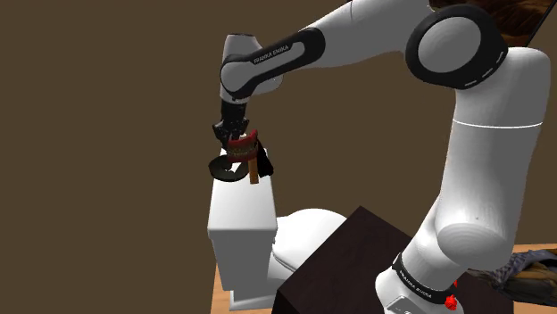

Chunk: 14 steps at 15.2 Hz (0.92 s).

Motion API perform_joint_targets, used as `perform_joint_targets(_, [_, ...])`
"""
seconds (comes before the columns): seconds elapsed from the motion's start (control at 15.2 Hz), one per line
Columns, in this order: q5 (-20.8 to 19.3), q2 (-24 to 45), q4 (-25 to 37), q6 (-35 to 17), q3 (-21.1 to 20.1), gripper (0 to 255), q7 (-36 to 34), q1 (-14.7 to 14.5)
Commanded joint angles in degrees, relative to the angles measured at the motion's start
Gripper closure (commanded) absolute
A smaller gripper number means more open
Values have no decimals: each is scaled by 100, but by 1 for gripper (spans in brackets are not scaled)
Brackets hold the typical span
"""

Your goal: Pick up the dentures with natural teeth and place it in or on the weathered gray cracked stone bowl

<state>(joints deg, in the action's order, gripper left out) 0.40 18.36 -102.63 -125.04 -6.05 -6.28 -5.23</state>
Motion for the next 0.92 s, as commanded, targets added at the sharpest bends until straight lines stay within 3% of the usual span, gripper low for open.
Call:
perform_joint_targets(0.0, [-38,445,708,260,28,255,30,8])
perform_joint_targets(0.2, [-75,982,1591,609,55,255,60,6])
perform_joint_targets(0.86, [-96,1269,1250,-19,70,255,65,-1])
